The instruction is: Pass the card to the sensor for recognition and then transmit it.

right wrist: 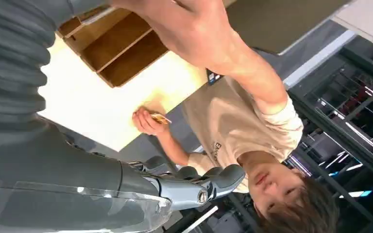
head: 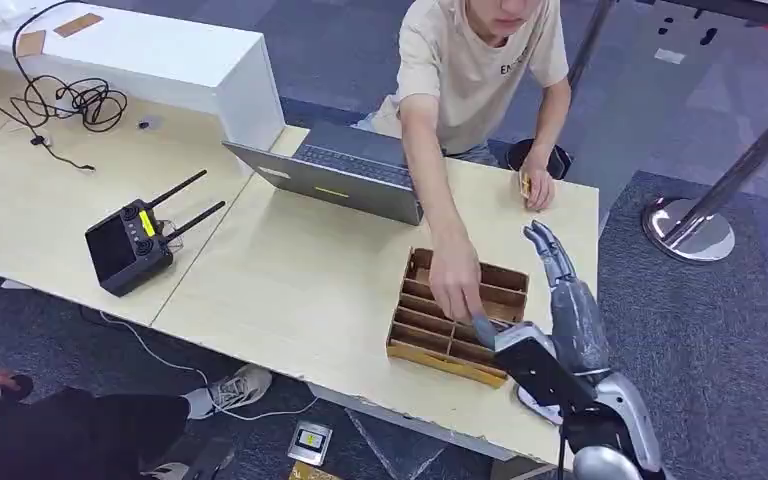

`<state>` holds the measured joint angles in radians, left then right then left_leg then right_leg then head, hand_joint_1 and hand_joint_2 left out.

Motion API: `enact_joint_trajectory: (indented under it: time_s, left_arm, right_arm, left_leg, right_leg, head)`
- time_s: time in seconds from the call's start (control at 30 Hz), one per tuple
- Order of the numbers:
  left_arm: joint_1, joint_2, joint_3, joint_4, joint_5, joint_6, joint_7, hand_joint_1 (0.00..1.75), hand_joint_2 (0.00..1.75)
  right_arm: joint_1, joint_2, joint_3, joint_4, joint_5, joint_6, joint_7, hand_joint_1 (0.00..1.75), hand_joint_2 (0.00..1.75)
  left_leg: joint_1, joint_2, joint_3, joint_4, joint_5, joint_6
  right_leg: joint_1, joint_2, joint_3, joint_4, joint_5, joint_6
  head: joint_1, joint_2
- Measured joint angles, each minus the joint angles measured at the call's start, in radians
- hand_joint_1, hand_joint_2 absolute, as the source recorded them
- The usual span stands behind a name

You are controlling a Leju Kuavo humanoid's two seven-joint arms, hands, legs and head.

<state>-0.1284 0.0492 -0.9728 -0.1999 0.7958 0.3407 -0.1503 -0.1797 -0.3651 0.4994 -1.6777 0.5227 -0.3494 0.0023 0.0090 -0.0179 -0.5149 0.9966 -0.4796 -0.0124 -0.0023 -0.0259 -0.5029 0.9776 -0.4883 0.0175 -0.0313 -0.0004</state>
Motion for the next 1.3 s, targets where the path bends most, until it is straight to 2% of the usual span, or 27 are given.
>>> enact_joint_trajectory:
  time_s: [0.97,1.0,1.03,1.07,1.1,1.13,1.17,1.2,1.3]
  left_arm:
    - [-0.002,0.000,0.000,0.000,-0.004,-0.006,0.003,0.00,1.75]
    - [-0.002,0.000,0.000,0.000,-0.004,-0.006,0.003,0.00,1.75]
    - [-0.003,0.000,0.000,0.000,-0.004,-0.006,0.003,0.00,1.75]
    - [-0.003,0.000,0.000,0.000,-0.004,-0.006,0.003,0.00,1.75]
    - [-0.003,0.000,0.000,0.000,-0.004,-0.006,0.003,0.00,1.75]
    - [-0.003,0.000,0.000,0.000,-0.004,-0.006,0.003,0.00,1.75]
    - [-0.003,0.000,0.000,0.000,-0.004,-0.006,0.003,0.00,1.75]
    - [-0.003,0.000,0.000,0.000,-0.005,-0.006,0.003,0.00,1.75]
    - [-0.004,0.000,0.000,0.000,-0.005,-0.006,0.003,0.00,1.75]
  right_arm:
    - [-0.001,-0.016,0.053,0.099,0.124,0.012,0.061,0.00,1.75]
    - [-0.001,-0.016,0.055,0.101,0.124,0.012,0.061,0.02,1.75]
    - [-0.001,-0.018,0.058,0.104,0.125,0.012,0.062,0.16,1.75]
    - [-0.001,-0.018,0.060,0.107,0.125,0.011,0.062,0.16,1.75]
    - [0.000,-0.019,0.061,0.109,0.125,0.009,0.062,0.24,1.75]
    - [0.000,-0.019,0.064,0.112,0.125,0.005,0.062,0.63,1.75]
    - [0.001,-0.019,0.066,0.113,0.125,0.004,0.064,0.73,1.75]
    - [0.001,-0.020,0.069,0.114,0.125,0.003,0.064,0.79,1.75]
    - [0.002,-0.021,0.072,0.119,0.122,0.000,0.064,0.66,1.75]
  left_leg:
    - [0.000,0.000,0.000,0.000,0.000,0.000]
    - [0.000,0.000,0.000,0.000,0.000,0.000]
    - [0.000,0.000,0.000,0.000,0.000,0.000]
    - [0.000,0.000,0.000,0.000,0.000,0.000]
    - [0.000,0.000,0.000,0.000,0.000,0.000]
    - [0.000,0.000,0.000,0.000,0.000,0.000]
    - [0.000,0.000,0.000,0.000,0.000,0.000]
    - [0.000,0.000,0.000,0.000,0.000,0.000]
    - [0.000,0.000,0.000,0.000,0.000,0.000]
  right_leg:
    - [0.000,0.000,0.000,0.000,0.000,0.000]
    - [0.000,0.000,0.000,0.000,0.000,0.000]
    - [0.000,0.000,0.000,0.000,0.000,0.000]
    - [0.000,0.000,0.000,0.000,0.000,0.000]
    - [0.000,0.000,0.000,0.000,0.000,0.000]
    - [0.000,0.000,0.000,0.000,0.000,0.000]
    - [0.000,0.000,0.000,0.000,0.000,0.000]
    - [0.000,0.000,0.000,0.000,0.000,0.000]
    - [0.000,0.000,0.000,0.000,0.000,0.000]
  head:
    - [0.000,0.000]
    - [0.000,0.000]
    - [0.000,0.000]
    - [0.000,0.000]
    - [0.000,0.000]
    - [0.000,0.000]
    - [0.000,0.000]
    - [0.000,0.000]
    - [0.000,0.000]
